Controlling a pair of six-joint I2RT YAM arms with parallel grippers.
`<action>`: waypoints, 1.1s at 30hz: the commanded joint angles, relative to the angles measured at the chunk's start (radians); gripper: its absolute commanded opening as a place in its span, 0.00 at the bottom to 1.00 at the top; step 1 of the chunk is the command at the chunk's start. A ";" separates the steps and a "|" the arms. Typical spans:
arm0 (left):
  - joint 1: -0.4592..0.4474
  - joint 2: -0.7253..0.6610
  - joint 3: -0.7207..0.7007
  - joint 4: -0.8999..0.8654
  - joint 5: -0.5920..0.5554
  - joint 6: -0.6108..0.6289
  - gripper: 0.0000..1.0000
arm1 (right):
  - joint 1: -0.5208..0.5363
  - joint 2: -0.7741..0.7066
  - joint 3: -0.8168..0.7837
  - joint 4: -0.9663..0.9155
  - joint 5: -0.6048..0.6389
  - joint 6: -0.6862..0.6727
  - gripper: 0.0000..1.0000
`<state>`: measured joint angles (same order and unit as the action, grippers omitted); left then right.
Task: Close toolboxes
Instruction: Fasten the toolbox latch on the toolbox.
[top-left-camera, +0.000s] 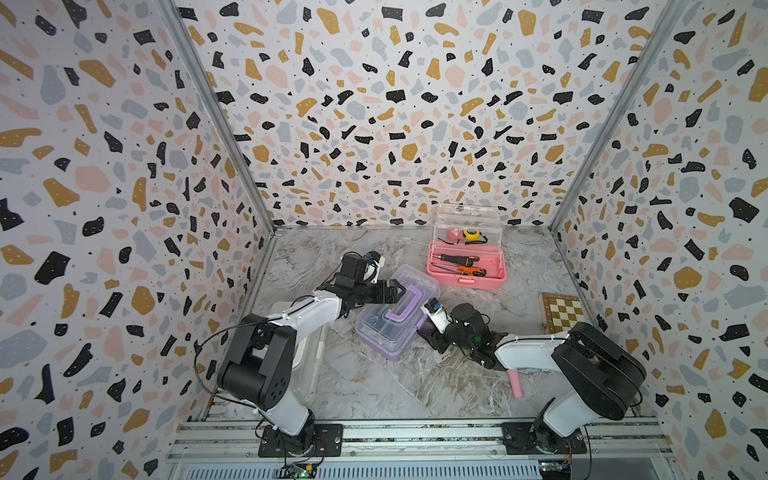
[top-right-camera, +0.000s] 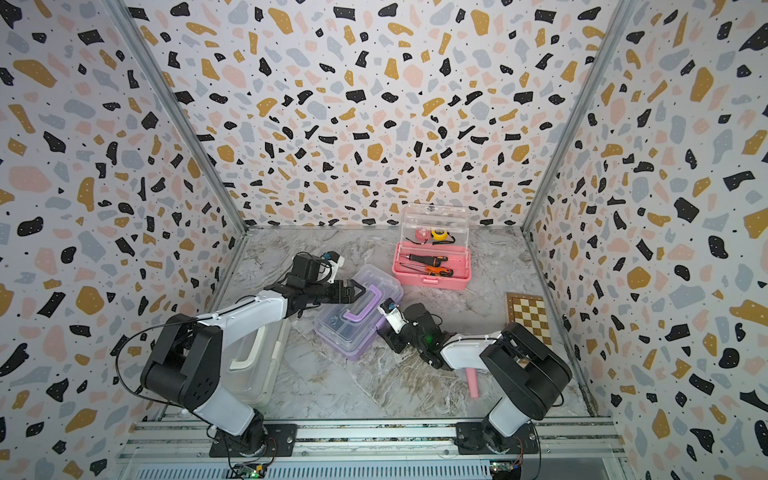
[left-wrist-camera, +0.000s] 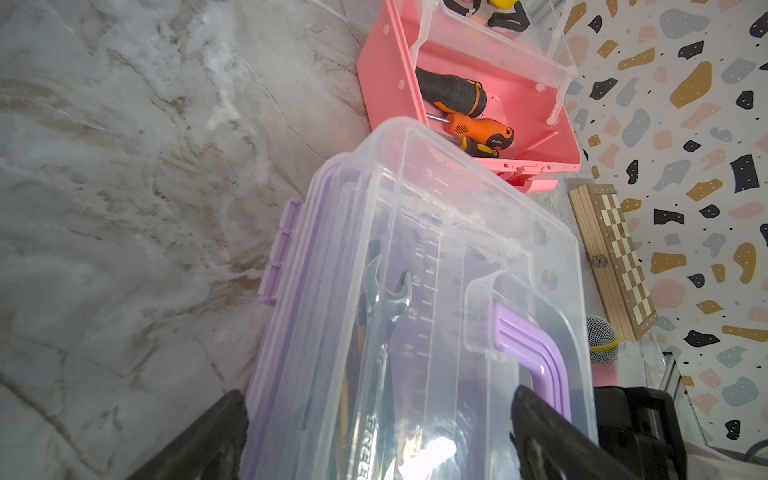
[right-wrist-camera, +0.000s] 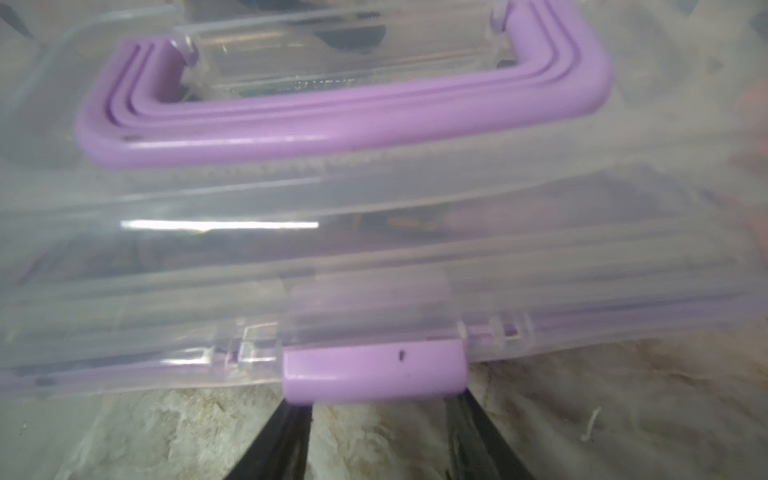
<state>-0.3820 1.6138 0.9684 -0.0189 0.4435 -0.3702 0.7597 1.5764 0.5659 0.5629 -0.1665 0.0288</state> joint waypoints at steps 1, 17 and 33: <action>-0.034 0.012 -0.052 -0.115 -0.012 0.025 0.95 | 0.006 -0.033 0.058 -0.028 0.025 -0.016 0.37; -0.043 0.018 -0.057 -0.142 -0.060 0.050 0.95 | 0.006 -0.106 0.055 -0.118 0.018 -0.029 0.34; -0.061 0.026 -0.054 -0.157 -0.090 0.065 0.95 | 0.006 -0.041 0.135 -0.150 -0.003 -0.023 0.32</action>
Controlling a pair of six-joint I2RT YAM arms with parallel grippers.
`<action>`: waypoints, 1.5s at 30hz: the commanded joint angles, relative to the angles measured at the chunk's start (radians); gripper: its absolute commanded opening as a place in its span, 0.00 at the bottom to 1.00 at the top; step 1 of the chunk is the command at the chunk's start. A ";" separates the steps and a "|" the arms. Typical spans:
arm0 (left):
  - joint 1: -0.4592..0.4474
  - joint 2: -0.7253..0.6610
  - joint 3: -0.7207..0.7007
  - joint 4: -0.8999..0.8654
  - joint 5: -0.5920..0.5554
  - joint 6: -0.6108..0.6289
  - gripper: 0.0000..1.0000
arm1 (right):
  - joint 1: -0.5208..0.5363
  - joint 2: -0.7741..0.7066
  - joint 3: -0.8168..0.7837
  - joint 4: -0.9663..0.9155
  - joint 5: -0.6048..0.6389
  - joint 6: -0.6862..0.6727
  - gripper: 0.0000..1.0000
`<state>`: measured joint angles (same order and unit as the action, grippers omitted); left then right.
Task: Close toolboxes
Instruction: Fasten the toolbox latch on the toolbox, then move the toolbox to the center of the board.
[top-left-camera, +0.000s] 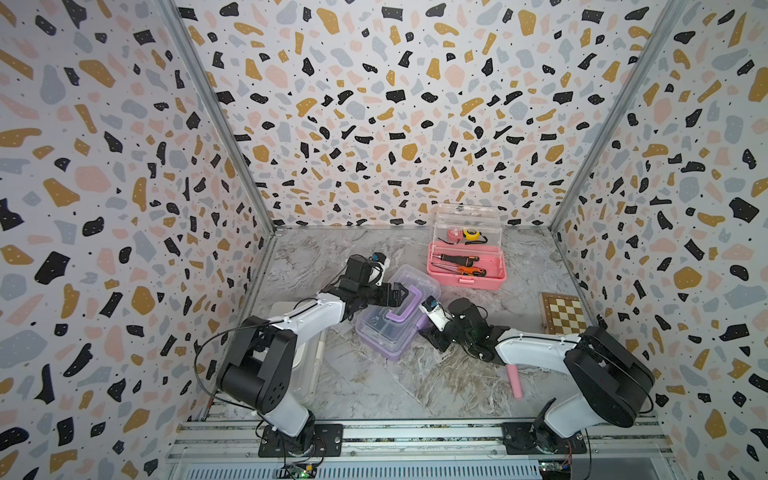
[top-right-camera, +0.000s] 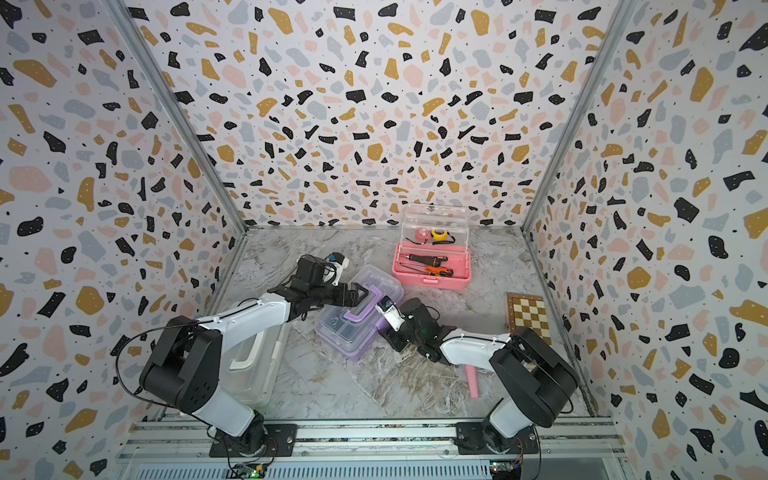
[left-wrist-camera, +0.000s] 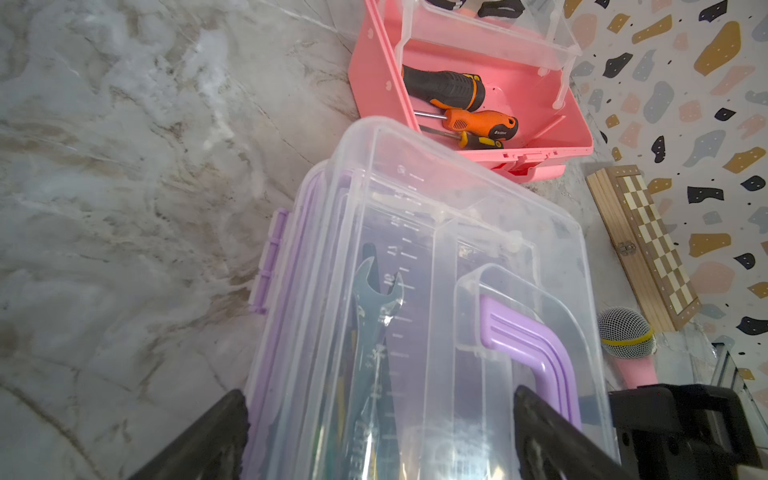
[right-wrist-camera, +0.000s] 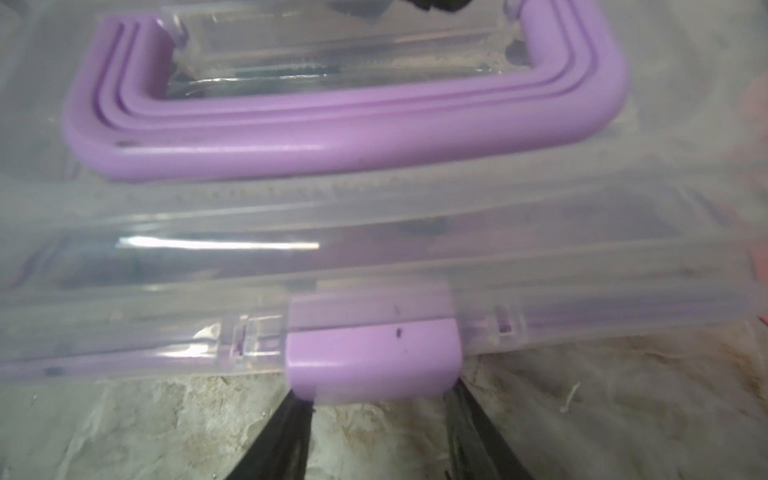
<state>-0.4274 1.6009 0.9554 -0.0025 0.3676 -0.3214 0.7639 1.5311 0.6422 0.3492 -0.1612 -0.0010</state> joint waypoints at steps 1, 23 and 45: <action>-0.016 0.037 -0.042 -0.174 -0.016 0.016 0.95 | 0.002 0.010 0.063 0.062 -0.009 0.006 0.32; -0.016 -0.048 0.005 -0.256 -0.072 -0.034 0.97 | 0.000 -0.105 -0.043 0.054 0.034 0.087 0.71; -0.016 -0.060 -0.057 -0.218 -0.045 -0.077 0.96 | -0.002 -0.221 -0.011 -0.069 0.083 1.108 0.79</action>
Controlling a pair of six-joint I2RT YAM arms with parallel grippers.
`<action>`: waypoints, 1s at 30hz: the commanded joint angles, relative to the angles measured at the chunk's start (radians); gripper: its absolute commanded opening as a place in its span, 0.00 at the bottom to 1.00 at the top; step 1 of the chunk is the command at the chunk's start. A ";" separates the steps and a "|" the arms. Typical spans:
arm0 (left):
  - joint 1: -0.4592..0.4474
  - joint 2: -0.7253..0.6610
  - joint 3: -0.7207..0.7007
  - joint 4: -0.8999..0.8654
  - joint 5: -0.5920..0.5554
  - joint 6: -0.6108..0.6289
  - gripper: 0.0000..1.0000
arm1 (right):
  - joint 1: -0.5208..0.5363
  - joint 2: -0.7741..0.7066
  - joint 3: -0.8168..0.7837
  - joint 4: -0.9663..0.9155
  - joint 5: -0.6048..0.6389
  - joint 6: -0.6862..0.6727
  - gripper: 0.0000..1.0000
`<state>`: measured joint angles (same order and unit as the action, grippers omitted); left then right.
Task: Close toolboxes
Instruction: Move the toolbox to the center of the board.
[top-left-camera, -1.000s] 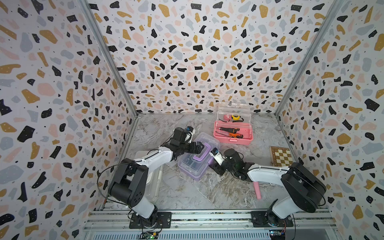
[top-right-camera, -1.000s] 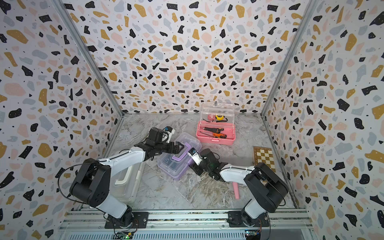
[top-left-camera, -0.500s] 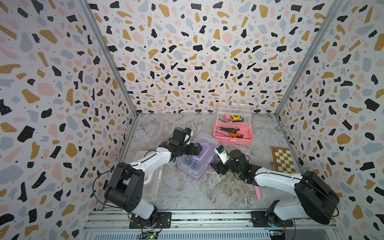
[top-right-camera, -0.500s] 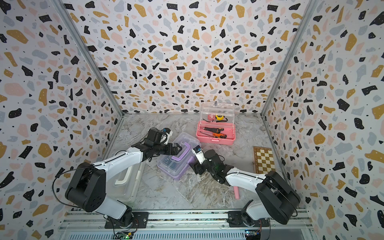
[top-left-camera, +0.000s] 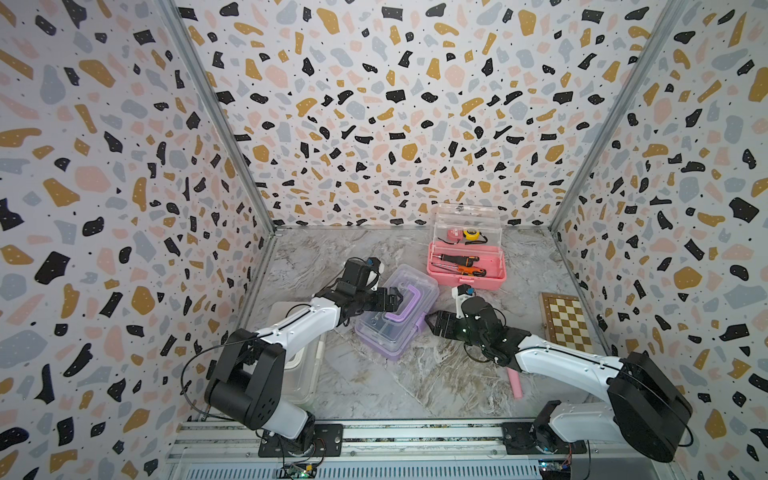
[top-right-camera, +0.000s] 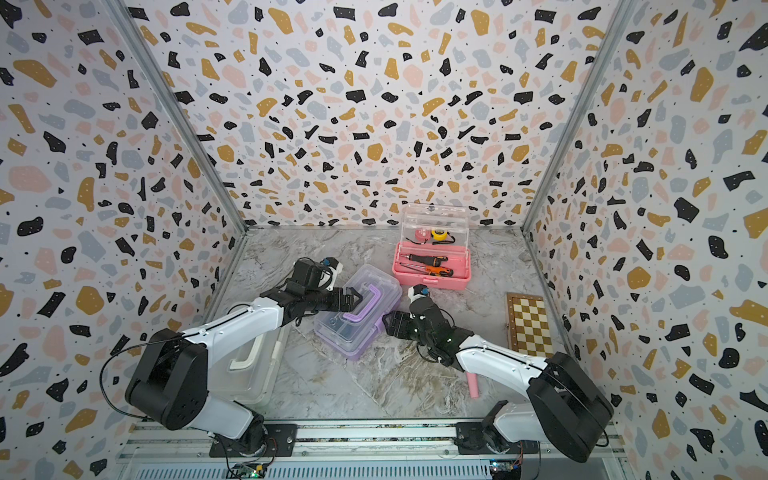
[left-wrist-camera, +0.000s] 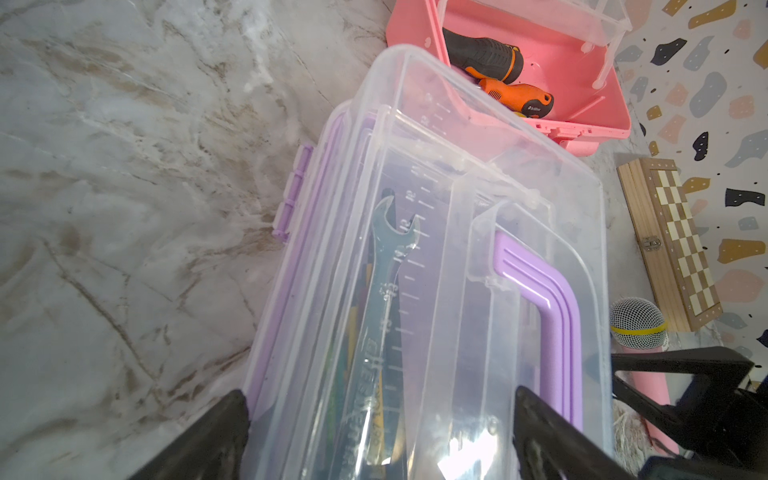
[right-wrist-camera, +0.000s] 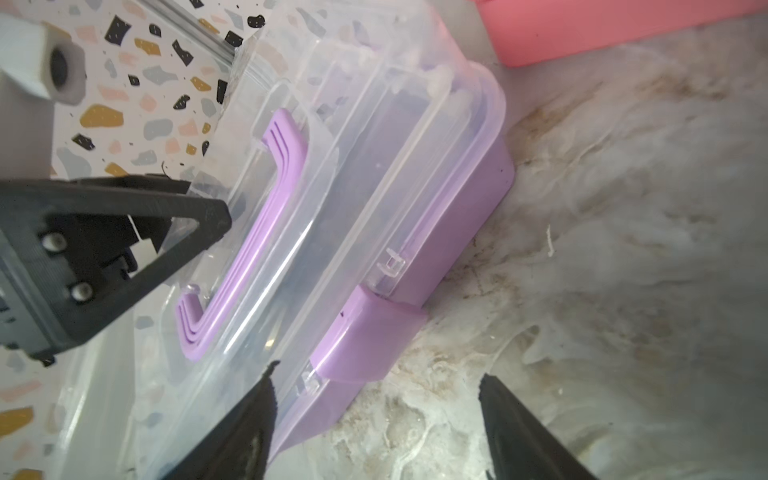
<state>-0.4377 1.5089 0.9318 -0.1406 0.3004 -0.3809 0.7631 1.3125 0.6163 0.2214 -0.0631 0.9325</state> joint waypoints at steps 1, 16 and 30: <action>-0.006 0.034 -0.031 -0.080 0.023 -0.016 0.96 | 0.000 0.001 0.014 0.073 -0.018 0.202 0.86; -0.006 0.053 -0.034 -0.070 0.019 -0.007 0.96 | 0.001 0.184 0.028 0.350 -0.116 0.418 0.89; -0.006 0.068 -0.104 0.002 0.072 -0.037 0.94 | 0.004 0.296 0.068 0.501 -0.173 0.433 0.79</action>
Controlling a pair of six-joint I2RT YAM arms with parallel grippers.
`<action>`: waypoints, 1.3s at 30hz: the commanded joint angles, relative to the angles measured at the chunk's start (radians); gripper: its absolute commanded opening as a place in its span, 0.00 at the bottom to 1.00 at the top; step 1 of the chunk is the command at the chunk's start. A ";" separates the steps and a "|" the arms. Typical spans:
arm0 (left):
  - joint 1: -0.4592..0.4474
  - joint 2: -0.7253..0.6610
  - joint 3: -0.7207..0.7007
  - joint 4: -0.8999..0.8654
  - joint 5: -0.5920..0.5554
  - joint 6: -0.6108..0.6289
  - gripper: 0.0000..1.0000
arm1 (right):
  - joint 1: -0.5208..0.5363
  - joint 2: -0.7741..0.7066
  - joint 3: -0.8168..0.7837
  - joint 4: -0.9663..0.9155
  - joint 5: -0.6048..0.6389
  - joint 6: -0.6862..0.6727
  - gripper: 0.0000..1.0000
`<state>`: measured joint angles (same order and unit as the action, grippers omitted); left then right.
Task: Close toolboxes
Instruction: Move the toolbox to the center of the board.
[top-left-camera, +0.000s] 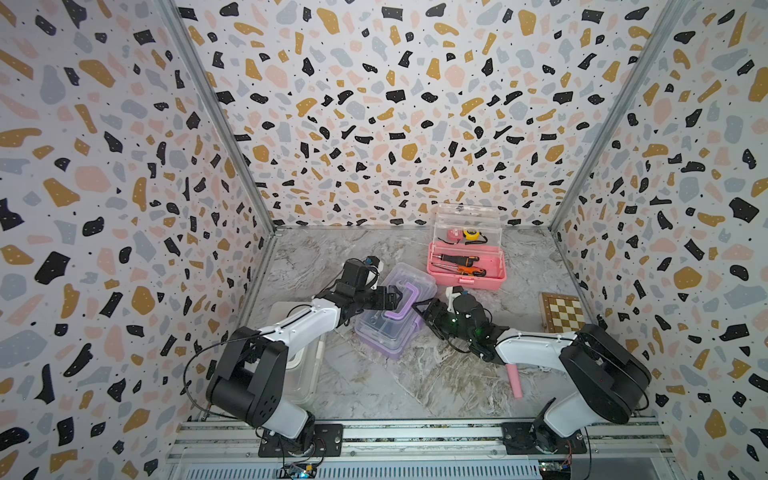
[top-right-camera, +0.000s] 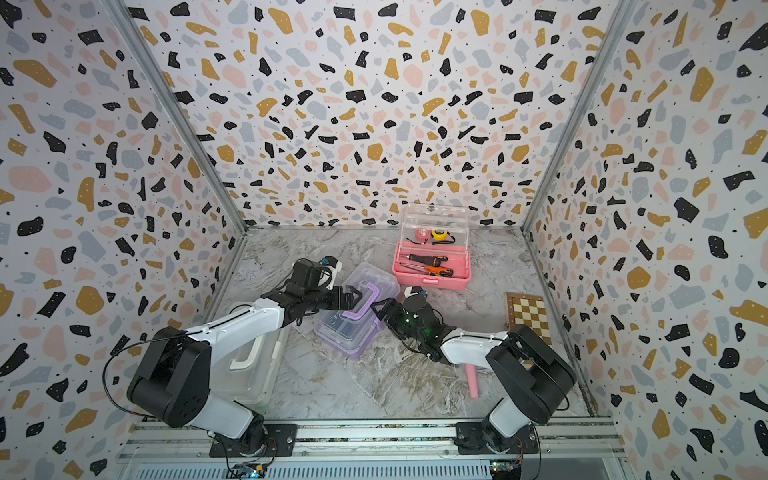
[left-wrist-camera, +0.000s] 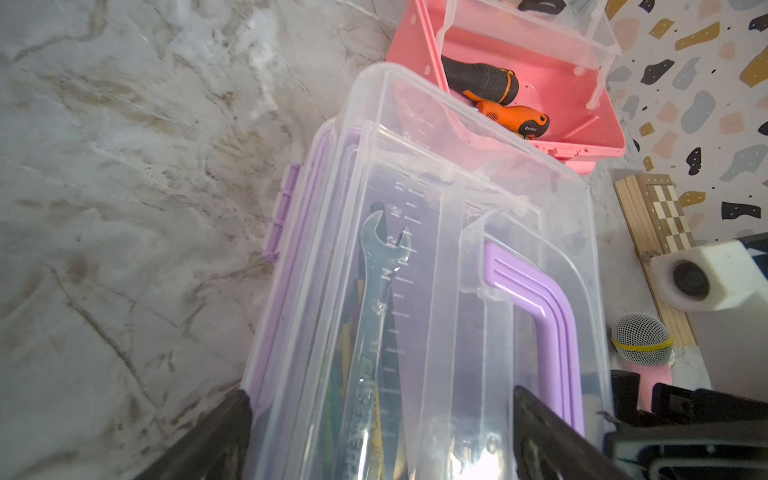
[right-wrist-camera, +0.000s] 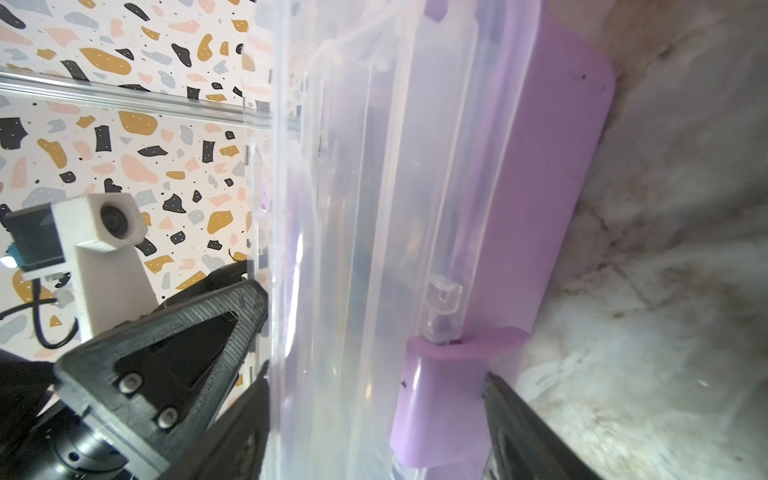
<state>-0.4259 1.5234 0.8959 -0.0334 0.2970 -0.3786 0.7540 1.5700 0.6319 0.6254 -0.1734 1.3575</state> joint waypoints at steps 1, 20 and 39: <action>-0.018 0.051 -0.074 -0.103 0.077 -0.041 0.94 | 0.013 0.050 0.060 0.106 -0.071 0.005 0.78; -0.017 -0.117 0.089 -0.365 -0.287 0.021 0.99 | -0.032 -0.057 0.107 -0.253 0.013 -0.272 0.82; -0.309 -0.244 0.087 -0.216 -0.129 -0.224 0.99 | -0.255 -0.292 0.280 -1.029 0.360 -0.811 0.99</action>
<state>-0.6792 1.2648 1.0122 -0.3462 0.1776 -0.5186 0.5560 1.3174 0.9081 -0.2886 0.1921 0.6189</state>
